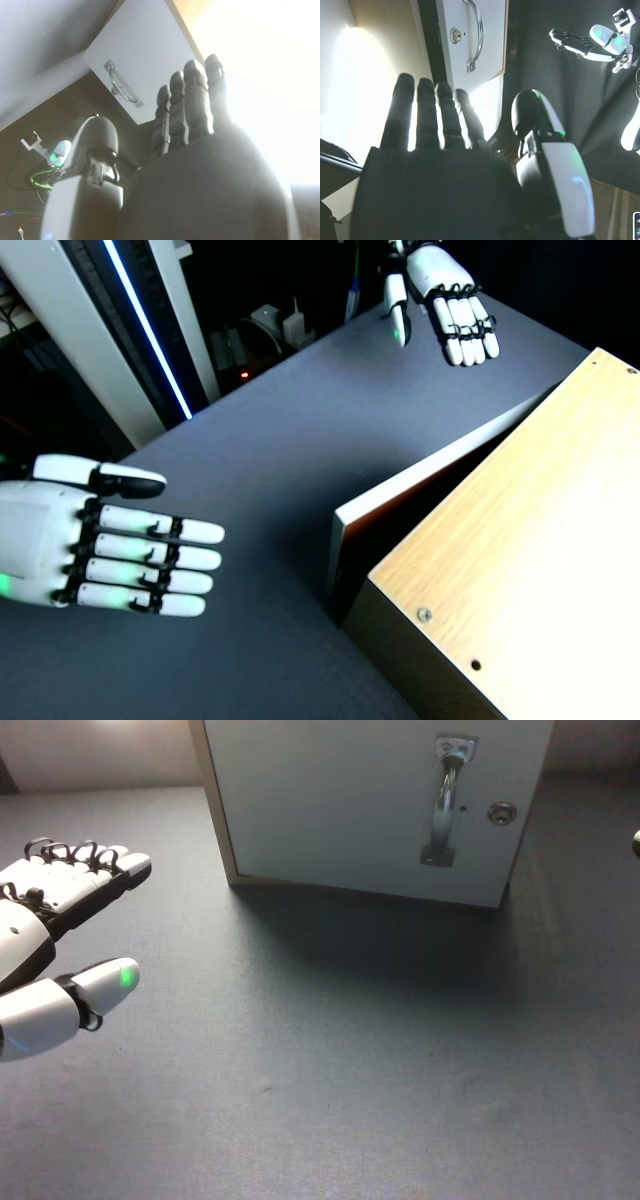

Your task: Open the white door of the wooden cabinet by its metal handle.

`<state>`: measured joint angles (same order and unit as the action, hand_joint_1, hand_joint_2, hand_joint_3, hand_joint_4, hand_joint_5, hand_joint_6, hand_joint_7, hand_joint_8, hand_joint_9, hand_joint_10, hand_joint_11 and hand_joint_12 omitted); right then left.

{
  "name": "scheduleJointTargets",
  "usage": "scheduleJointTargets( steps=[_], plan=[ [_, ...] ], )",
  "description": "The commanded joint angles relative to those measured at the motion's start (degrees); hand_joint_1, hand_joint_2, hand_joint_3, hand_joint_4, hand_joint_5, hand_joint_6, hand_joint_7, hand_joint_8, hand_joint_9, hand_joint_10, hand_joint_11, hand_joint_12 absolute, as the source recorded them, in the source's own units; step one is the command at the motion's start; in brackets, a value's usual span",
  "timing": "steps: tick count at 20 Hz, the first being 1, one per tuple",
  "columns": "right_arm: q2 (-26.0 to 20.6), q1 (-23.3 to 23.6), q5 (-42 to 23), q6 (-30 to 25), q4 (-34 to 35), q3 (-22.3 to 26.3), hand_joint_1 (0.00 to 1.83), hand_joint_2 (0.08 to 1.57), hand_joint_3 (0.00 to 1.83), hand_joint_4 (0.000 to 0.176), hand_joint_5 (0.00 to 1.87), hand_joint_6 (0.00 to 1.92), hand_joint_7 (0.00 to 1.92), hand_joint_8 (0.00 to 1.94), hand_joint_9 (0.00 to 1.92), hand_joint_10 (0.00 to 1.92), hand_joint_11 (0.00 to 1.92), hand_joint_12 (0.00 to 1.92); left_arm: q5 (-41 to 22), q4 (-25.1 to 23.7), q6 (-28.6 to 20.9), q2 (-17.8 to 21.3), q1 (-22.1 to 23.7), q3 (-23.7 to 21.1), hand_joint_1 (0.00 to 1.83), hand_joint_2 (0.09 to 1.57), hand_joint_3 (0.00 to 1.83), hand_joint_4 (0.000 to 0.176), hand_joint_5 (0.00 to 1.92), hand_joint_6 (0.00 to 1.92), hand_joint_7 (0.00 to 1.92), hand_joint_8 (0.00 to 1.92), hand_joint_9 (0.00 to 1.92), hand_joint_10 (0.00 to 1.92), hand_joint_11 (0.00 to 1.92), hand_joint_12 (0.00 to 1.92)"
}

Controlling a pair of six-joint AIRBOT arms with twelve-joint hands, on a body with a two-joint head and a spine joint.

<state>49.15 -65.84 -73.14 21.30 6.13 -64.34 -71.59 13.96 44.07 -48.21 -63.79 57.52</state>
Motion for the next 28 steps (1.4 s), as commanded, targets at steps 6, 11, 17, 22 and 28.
scheduleJointTargets(
  steps=[6, 11, 17, 22, 28],
  plan=[
    [0.6, 1.3, -5.8, -0.2, 1.2, -1.3, 0.38, 1.4, 0.0, 0.0, 0.14, 0.0, 0.13, 0.0, 0.08, 0.0, 0.13, 0.03, -6.9, 0.3, -0.3, -0.2, 0.6, 0.7, 0.0, 1.51, 0.01, 0.0, 0.09, 0.0, 0.07, 0.0, 0.07, 0.0, 0.04, 0.16],
    [2.3, 7.2, -0.4, 0.3, -2.2, -3.9, 0.1, 1.45, 0.01, 0.0, 0.03, 0.0, 0.0, 0.0, 0.0, 0.0, 0.02, 0.0, -6.8, 0.2, -0.7, -0.3, 0.6, 0.9, 0.02, 1.51, 0.0, 0.0, 0.09, 0.0, 0.08, 0.0, 0.08, 0.0, 0.05, 0.15],
    [4.1, 12.0, 4.8, 0.9, -3.1, -7.3, 0.0, 1.38, 0.0, 0.0, 0.0, 0.0, 0.0, 0.0, 0.0, 0.0, 0.0, 0.0, -6.8, 0.0, -0.7, -0.4, 0.6, 1.0, 0.05, 1.51, 0.0, 0.0, 0.09, 0.0, 0.07, 0.0, 0.07, 0.0, 0.05, 0.14],
    [6.0, 16.4, 10.0, 0.9, -4.9, -10.2, 0.0, 1.35, 0.0, 0.0, 0.0, 0.0, 0.0, 0.0, 0.0, 0.0, 0.0, 0.0, -6.7, -0.1, -0.8, -0.6, 0.7, 1.1, 0.04, 1.51, 0.0, 0.0, 0.09, 0.0, 0.07, 0.0, 0.08, 0.0, 0.06, 0.13],
    [7.5, 20.4, 13.3, 0.9, -7.3, -12.1, 0.0, 1.35, 0.0, 0.0, 0.0, 0.0, 0.0, 0.0, 0.0, 0.0, 0.0, 0.0, -6.5, -0.3, -1.0, -0.8, 1.0, 1.4, 0.01, 1.51, 0.0, 0.0, 0.09, 0.0, 0.07, 0.0, 0.07, 0.0, 0.06, 0.11]
  ],
)
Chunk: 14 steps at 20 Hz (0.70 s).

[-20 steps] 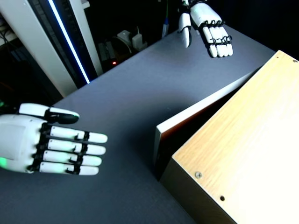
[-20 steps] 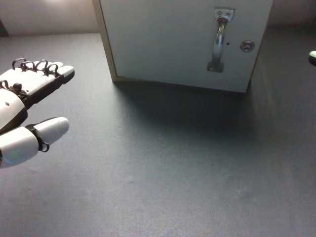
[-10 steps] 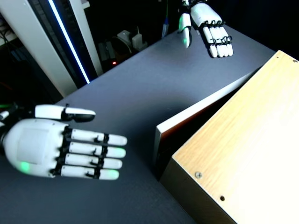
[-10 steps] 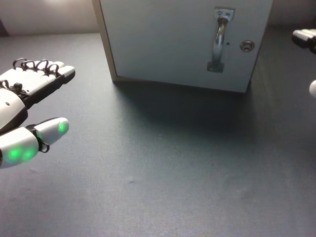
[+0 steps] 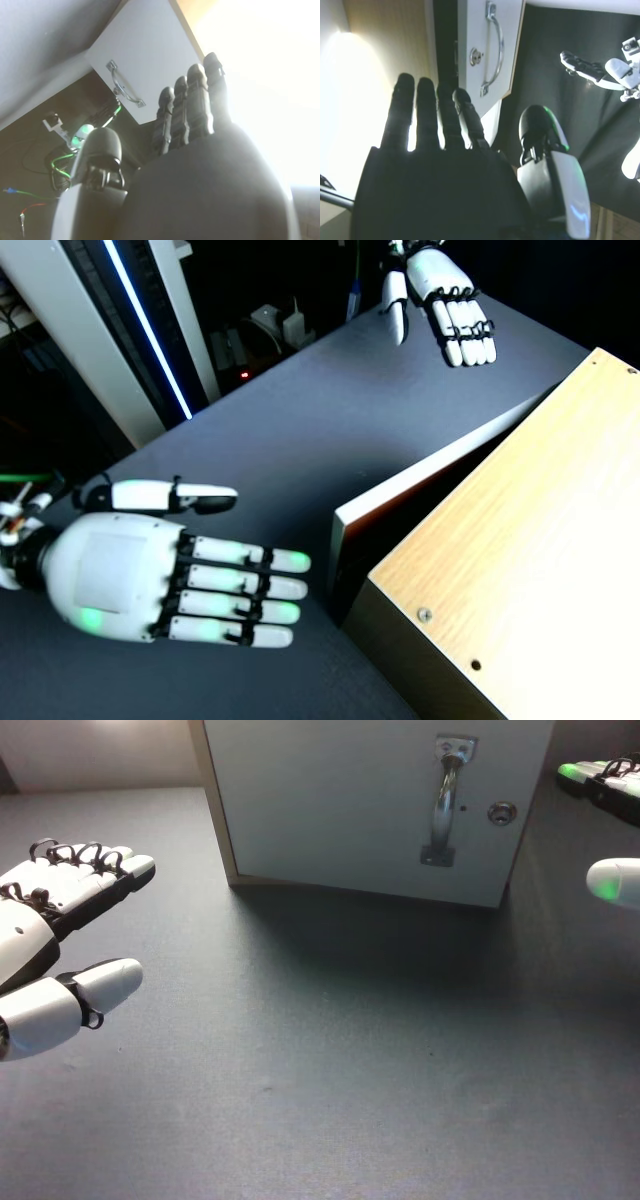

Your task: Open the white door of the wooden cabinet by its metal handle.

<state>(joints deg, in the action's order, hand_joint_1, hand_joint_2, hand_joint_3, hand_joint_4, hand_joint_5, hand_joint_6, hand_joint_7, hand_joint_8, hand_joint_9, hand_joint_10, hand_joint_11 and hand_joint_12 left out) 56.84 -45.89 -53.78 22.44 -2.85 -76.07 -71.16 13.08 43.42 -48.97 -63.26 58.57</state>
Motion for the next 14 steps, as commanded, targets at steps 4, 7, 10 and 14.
scheduleJointTargets(
  steps=[4, 7, 10, 14],
  plan=[
    [0.7, 1.8, -4.2, -0.3, 0.9, -1.4, 0.0, 1.36, 0.0, 0.0, 0.0, 0.0, 0.0, 0.0, 0.0, 0.0, 0.0, 0.0, -6.9, 0.5, -0.3, -0.1, 0.5, 0.4, 0.0, 1.48, 0.0, 0.0, 0.1, 0.0, 0.07, 0.0, 0.07, 0.0, 0.06, 0.11],
    [1.3, 2.7, -2.9, -0.2, 0.7, -2.4, 0.0, 1.36, 0.0, 0.0, 0.0, 0.0, 0.0, 0.0, 0.0, 0.0, 0.0, 0.0, -6.8, 0.5, -0.4, -0.2, 0.5, 0.4, 0.0, 1.46, 0.0, 0.0, 0.11, 0.01, 0.06, 0.0, 0.07, 0.0, 0.07, 0.11],
    [1.9, 3.7, -2.0, -0.2, 0.5, -3.1, 0.0, 1.36, 0.0, 0.0, 0.0, 0.0, 0.0, 0.0, 0.0, 0.0, 0.0, 0.0, -6.8, 0.5, -0.5, -0.2, 0.5, 0.5, 0.0, 1.48, 0.0, 0.0, 0.11, 0.0, 0.07, 0.0, 0.07, 0.0, 0.08, 0.12],
    [2.5, 4.9, -1.2, -0.2, 0.0, -3.8, 0.0, 1.34, 0.0, 0.0, 0.0, 0.0, 0.0, 0.0, 0.0, 0.0, 0.0, 0.0, -6.8, 0.5, -0.7, -0.3, 0.5, 0.5, 0.0, 1.48, 0.0, 0.0, 0.1, 0.0, 0.06, 0.0, 0.07, 0.0, 0.08, 0.12]
  ],
)
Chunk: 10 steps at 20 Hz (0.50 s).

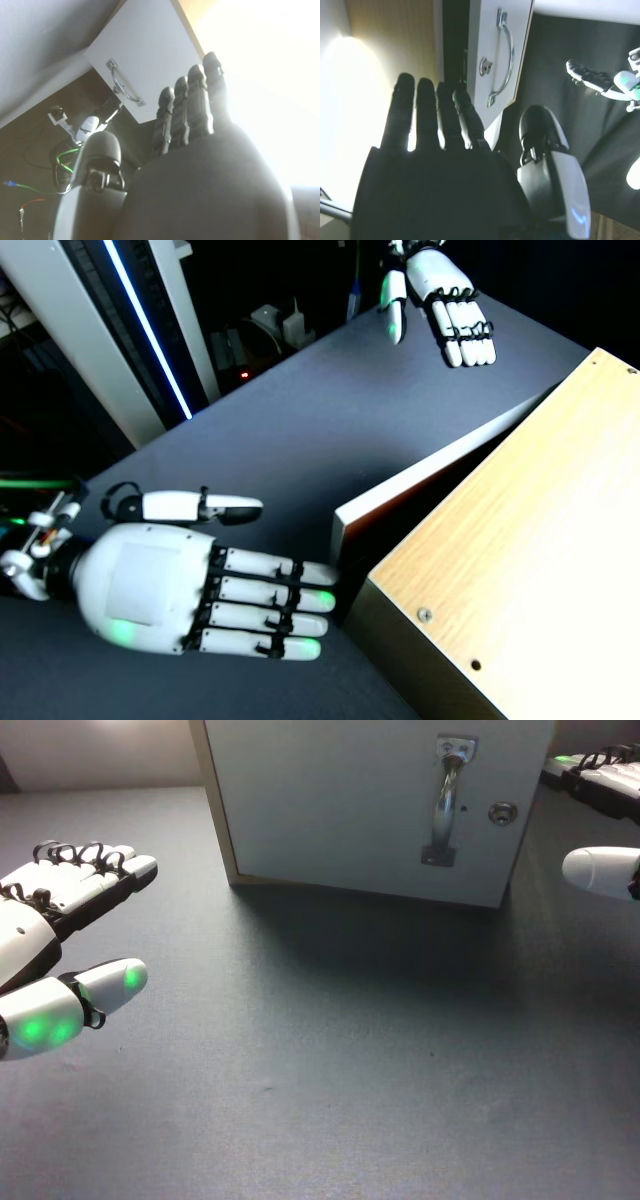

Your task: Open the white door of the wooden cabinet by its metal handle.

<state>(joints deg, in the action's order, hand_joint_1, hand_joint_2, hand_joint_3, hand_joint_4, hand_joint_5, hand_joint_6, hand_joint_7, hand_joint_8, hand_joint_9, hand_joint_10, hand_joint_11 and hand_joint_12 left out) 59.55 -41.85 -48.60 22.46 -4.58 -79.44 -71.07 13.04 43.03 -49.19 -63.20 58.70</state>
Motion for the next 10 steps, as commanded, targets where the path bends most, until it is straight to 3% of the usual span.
scheduleJointTargets(
  steps=[1, 10],
  plan=[
    [-0.1, 1.0, -6.4, -0.3, 1.6, -0.5, 0.0, 1.34, 0.0, 0.0, 0.0, 0.0, 0.0, 0.0, 0.0, 0.0, 0.0, 0.0, -6.9, 0.5, -0.3, -0.1, 0.4, 0.4, 0.0, 1.48, 0.0, 0.0, 0.1, 0.0, 0.06, 0.0, 0.07, 0.0, 0.08, 0.12],
    [-0.1, 2.0, -7.4, -0.3, -1.3, 1.7, 0.0, 1.33, 0.0, 0.0, 0.0, 0.0, 0.0, 0.0, 0.0, 0.0, 0.0, 0.0, -7.6, 0.7, -0.9, -0.1, -0.1, 0.3, 0.0, 1.47, 0.0, 0.0, 0.09, 0.0, 0.05, 0.0, 0.06, 0.0, 0.07, 0.12]
  ],
)
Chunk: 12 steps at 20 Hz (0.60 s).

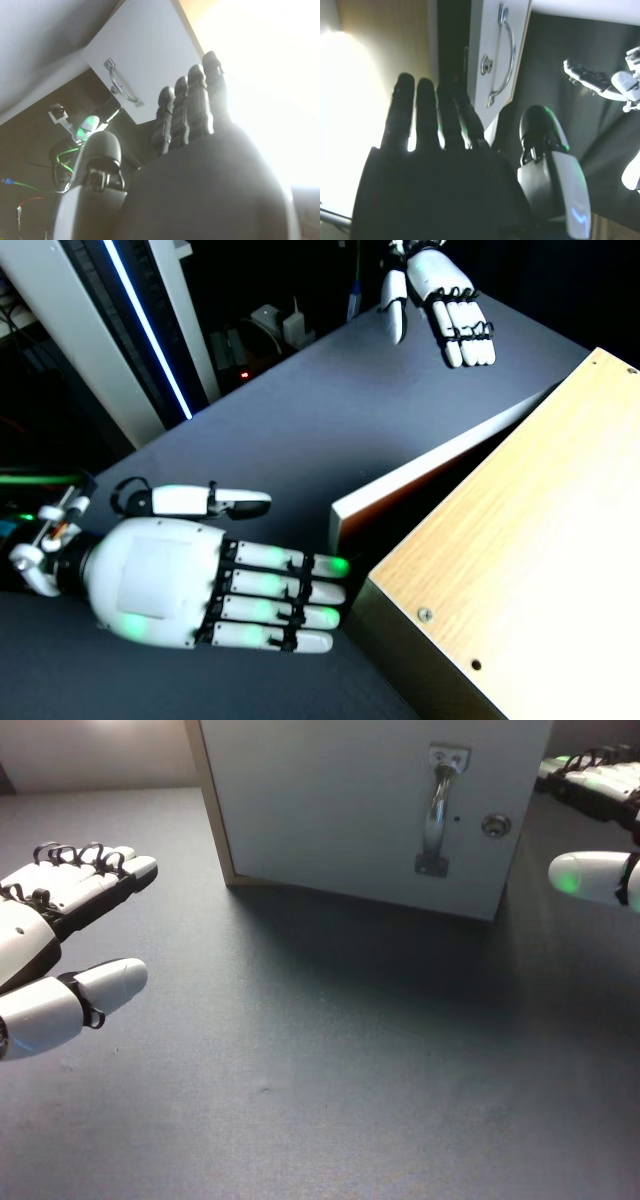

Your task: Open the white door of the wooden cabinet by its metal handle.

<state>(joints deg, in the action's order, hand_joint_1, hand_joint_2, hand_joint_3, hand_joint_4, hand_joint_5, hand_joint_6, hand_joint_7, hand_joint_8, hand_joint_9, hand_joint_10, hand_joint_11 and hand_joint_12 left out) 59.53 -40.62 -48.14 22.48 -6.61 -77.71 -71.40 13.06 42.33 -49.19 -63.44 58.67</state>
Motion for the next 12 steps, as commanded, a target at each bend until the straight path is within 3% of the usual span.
scheduleJointTargets(
  steps=[1, 12],
  plan=[
    [-0.4, 0.8, -8.3, -0.3, 0.7, 0.5, 0.0, 1.33, 0.0, 0.0, 0.0, 0.0, 0.0, 0.0, 0.0, 0.0, 0.0, 0.0, -7.4, 0.7, -0.2, -0.1, 0.1, 0.3, 0.0, 1.47, 0.0, 0.0, 0.09, 0.0, 0.05, 0.0, 0.06, 0.0, 0.07, 0.12],
    [-5.1, -0.2, -14.0, -0.3, -2.9, 7.0, 0.01, 1.46, 0.01, 0.0, 0.0, 0.0, 0.0, 0.0, 0.0, 0.0, 0.0, 0.0, -8.3, 1.3, -0.6, 0.0, -1.1, -0.1, 0.0, 1.48, 0.0, 0.0, 0.11, 0.0, 0.08, 0.0, 0.09, 0.0, 0.09, 0.13]
  ],
)
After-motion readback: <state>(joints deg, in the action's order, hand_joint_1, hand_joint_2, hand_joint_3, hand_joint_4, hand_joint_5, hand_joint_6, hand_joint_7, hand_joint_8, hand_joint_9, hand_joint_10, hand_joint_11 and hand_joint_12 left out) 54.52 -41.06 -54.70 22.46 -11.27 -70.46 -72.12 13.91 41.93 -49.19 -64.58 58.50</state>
